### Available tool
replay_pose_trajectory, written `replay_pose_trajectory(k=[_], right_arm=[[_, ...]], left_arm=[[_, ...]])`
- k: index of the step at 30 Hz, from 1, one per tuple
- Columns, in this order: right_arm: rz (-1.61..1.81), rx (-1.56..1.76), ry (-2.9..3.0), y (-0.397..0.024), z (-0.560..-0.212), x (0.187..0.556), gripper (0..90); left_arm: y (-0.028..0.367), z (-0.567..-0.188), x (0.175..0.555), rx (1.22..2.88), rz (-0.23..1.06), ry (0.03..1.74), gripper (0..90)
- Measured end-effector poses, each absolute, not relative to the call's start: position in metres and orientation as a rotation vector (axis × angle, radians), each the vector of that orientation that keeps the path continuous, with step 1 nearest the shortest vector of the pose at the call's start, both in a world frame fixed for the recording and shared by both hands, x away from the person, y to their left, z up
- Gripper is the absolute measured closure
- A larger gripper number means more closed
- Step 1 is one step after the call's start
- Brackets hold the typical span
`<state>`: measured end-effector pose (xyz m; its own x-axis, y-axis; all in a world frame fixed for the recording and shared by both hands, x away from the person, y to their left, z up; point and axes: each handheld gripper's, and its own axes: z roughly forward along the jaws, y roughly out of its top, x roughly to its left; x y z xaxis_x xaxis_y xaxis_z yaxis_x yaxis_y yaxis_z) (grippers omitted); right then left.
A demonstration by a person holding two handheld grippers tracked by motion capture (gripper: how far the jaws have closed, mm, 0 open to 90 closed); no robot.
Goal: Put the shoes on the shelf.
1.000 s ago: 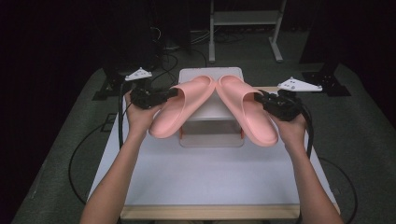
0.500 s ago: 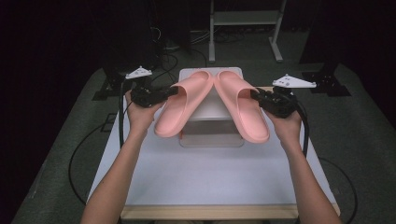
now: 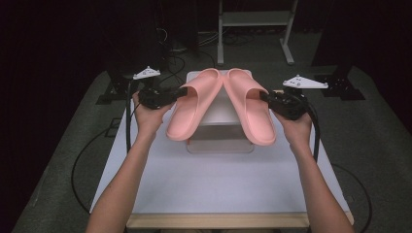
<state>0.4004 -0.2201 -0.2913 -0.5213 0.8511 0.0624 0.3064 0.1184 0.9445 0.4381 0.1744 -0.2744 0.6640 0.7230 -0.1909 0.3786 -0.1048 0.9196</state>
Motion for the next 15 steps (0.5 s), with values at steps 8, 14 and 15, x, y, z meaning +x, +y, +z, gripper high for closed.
replay_pose_trajectory(k=[8,14,15], right_arm=[[1.402,1.127,1.892,-0.2206,-0.2906,0.4018,75.2],[1.406,1.147,1.888,-0.2205,-0.2911,0.4042,74.6],[1.404,1.150,1.889,-0.2201,-0.2910,0.4046,74.4]], left_arm=[[0.1717,-0.2748,0.4397,1.713,0.370,0.900,65.7],[0.1688,-0.2753,0.4419,1.711,0.364,0.902,65.5],[0.1684,-0.2755,0.4423,1.709,0.364,0.905,65.5]])
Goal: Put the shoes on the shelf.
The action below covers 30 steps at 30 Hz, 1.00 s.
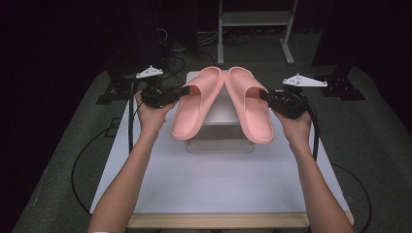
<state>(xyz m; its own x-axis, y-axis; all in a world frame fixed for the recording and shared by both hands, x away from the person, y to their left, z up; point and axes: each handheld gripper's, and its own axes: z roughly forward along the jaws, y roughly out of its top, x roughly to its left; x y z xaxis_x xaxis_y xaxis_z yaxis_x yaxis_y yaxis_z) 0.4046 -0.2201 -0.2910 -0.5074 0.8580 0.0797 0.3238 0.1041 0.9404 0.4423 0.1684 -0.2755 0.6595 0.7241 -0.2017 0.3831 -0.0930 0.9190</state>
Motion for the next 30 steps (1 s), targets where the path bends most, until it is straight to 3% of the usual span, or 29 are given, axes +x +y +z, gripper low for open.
replay_pose_trajectory(k=[30], right_arm=[[1.412,1.225,1.847,-0.213,-0.295,0.420,70.6]], left_arm=[[0.158,-0.280,0.458,1.677,0.355,0.957,63.6]])
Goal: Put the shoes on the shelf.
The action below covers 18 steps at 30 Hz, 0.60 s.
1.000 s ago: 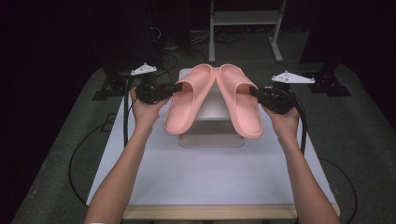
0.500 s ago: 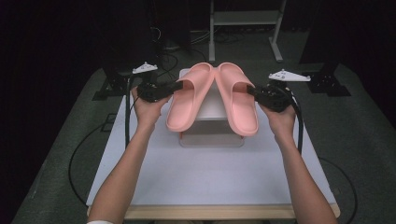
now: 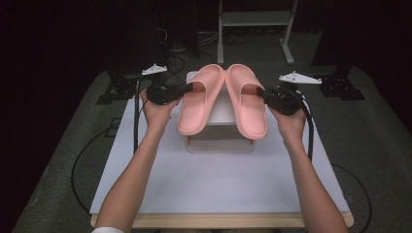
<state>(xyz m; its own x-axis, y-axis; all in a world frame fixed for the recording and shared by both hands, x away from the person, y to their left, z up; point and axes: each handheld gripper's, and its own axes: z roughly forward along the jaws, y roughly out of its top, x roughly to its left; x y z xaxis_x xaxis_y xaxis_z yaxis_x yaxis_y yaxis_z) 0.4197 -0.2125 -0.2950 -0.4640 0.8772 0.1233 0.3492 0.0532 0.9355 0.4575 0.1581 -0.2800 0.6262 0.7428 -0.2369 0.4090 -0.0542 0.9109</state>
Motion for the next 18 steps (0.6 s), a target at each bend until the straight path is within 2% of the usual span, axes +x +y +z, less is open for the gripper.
replay_pose_trajectory(k=[18], right_arm=[[1.415,1.277,1.808,-0.206,-0.293,0.432,68.7]], left_arm=[[0.149,-0.279,0.463,1.670,0.352,0.967,62.6]])
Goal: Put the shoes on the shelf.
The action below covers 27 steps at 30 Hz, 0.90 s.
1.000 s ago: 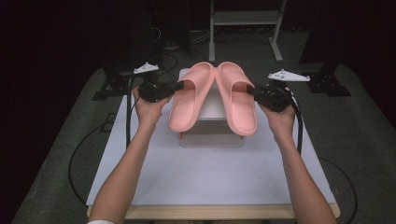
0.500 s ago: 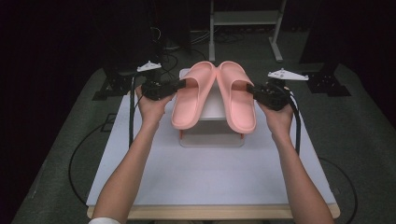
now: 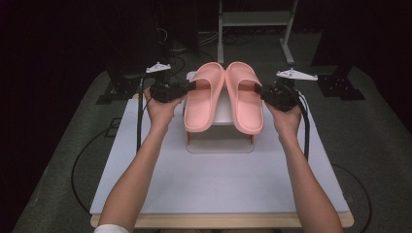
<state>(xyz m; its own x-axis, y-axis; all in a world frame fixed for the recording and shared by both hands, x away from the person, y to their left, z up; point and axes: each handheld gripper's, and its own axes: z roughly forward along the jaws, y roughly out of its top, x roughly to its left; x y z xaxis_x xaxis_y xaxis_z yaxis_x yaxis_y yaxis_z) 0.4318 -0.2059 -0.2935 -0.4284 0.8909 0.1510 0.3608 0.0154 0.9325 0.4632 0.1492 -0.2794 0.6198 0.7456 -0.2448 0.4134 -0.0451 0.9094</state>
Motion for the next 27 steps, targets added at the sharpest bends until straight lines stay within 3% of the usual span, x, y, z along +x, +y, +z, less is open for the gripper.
replay_pose_trajectory(k=[27], right_arm=[[1.377,1.340,1.801,-0.194,-0.296,0.452,66.0]], left_arm=[[0.138,-0.286,0.478,1.689,0.359,0.991,62.4]])
